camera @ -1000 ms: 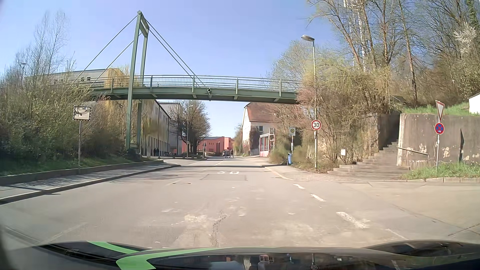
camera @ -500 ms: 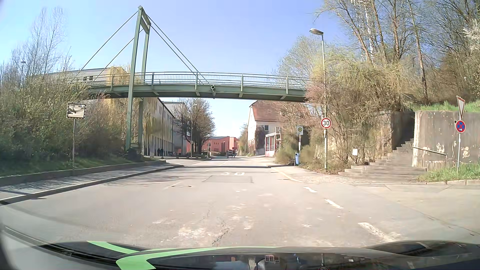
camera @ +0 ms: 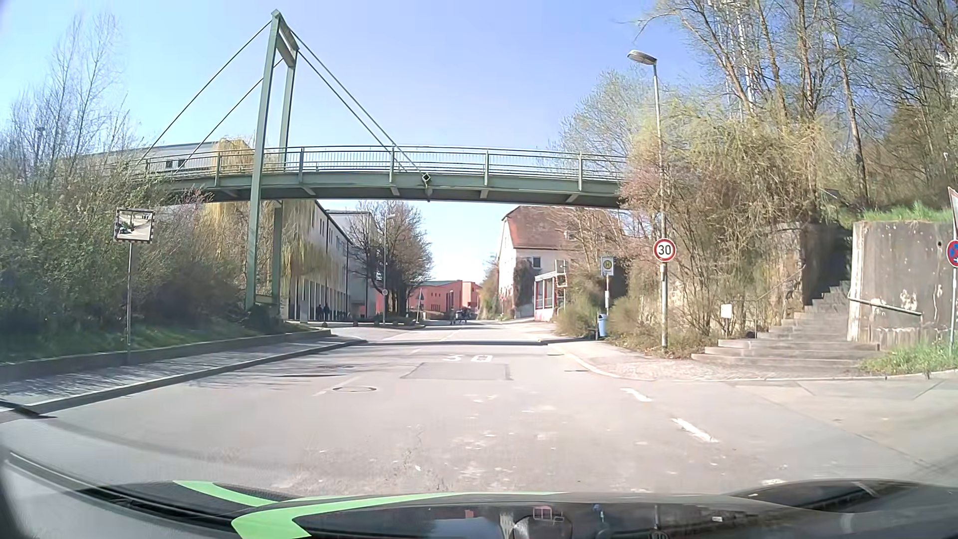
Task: Follow the waypoints while adhering to traffic rules and regulations
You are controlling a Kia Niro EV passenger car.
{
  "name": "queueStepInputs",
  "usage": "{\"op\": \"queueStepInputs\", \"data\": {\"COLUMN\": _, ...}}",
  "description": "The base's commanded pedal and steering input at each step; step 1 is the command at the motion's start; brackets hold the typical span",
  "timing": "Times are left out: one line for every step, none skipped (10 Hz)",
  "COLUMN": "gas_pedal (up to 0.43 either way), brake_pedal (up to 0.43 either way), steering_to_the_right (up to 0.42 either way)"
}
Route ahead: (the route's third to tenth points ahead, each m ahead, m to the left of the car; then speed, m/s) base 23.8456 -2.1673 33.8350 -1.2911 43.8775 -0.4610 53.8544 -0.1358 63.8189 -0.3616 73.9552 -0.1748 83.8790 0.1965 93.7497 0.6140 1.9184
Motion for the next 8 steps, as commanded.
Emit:
{"op": "queueStepInputs", "data": {"gas_pedal": 0.039, "brake_pedal": 0.0, "steering_to_the_right": -0.033}}
{"op": "queueStepInputs", "data": {"gas_pedal": 0.047, "brake_pedal": 0.0, "steering_to_the_right": -0.028}}
{"op": "queueStepInputs", "data": {"gas_pedal": 0.079, "brake_pedal": 0.0, "steering_to_the_right": -0.029}}
{"op": "queueStepInputs", "data": {"gas_pedal": 0.118, "brake_pedal": 0.0, "steering_to_the_right": -0.028}}
{"op": "queueStepInputs", "data": {"gas_pedal": 0.118, "brake_pedal": 0.0, "steering_to_the_right": -0.026}}
{"op": "queueStepInputs", "data": {"gas_pedal": 0.118, "brake_pedal": 0.0, "steering_to_the_right": -0.026}}
{"op": "queueStepInputs", "data": {"gas_pedal": 0.118, "brake_pedal": 0.0, "steering_to_the_right": -0.025}}
{"op": "queueStepInputs", "data": {"gas_pedal": 0.118, "brake_pedal": 0.0, "steering_to_the_right": -0.024}}
